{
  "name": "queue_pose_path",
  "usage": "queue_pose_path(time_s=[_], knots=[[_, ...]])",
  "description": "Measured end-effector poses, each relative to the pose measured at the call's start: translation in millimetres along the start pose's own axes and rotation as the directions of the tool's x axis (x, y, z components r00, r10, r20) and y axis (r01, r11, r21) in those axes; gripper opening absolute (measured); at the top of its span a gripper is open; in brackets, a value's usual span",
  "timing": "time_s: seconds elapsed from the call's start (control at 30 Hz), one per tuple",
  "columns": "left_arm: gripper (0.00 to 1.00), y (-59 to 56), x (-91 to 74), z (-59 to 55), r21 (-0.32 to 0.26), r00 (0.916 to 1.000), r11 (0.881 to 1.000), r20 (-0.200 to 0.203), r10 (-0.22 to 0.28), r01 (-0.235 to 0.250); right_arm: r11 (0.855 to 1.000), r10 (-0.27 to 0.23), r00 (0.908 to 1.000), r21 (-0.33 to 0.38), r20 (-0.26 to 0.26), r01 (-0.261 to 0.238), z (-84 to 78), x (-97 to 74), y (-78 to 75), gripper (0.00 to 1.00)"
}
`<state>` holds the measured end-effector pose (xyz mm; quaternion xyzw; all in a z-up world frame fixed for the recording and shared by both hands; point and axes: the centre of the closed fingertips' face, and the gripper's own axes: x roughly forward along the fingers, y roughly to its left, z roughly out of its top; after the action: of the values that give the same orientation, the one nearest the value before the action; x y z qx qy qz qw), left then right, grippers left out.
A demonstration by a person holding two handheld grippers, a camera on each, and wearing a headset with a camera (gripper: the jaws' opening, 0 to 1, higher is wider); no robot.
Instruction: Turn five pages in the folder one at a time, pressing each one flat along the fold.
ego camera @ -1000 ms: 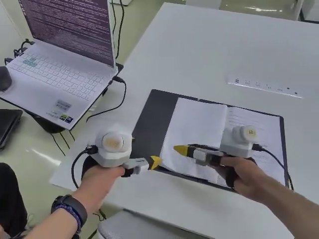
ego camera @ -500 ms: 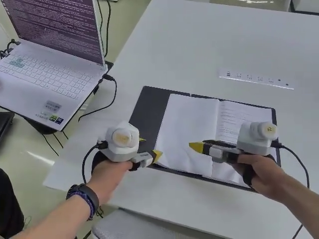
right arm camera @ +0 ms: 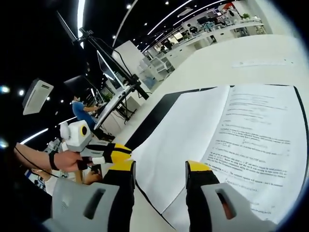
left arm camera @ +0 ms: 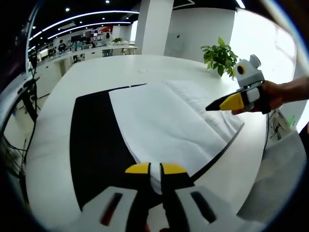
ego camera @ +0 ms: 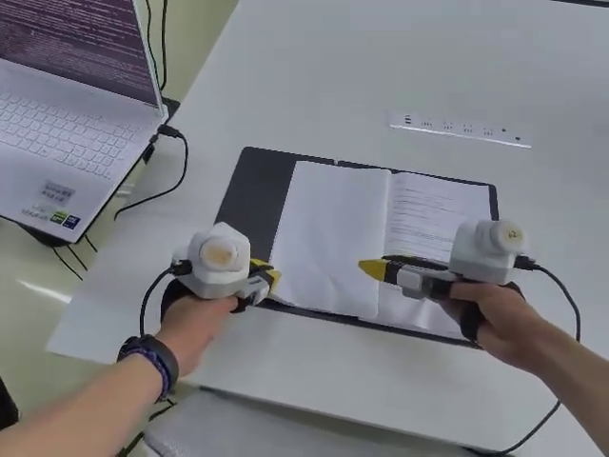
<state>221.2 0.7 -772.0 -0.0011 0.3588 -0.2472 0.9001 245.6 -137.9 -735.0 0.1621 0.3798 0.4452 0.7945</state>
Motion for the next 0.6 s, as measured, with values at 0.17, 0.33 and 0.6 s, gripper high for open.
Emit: queue_pose_path(time_s=[0.17,0.33,0.6], knots=[[0.01,0.1,1.9,-6.7,-0.014,0.9999,1.0,-0.016,0.001,-0.001,1.0,-0.003,1.0,0.008,-0.007,0.003,-1.7,-0.3,-3.6,0.39],[0.0,0.0,6.7,-19.9,-0.001,0.9987,1.0,-0.051,0.008,-0.008,1.0,-0.003,0.9999,0.015,-0.014,0.003,-2.9,2.5,-6.7,0.39],[0.0,0.4,6.5,-20.6,0.004,0.9988,1.0,-0.044,0.021,-0.021,1.0,0.007,0.9998,-0.012,-0.021,-0.007,2.3,9.2,-10.4,0.35]])
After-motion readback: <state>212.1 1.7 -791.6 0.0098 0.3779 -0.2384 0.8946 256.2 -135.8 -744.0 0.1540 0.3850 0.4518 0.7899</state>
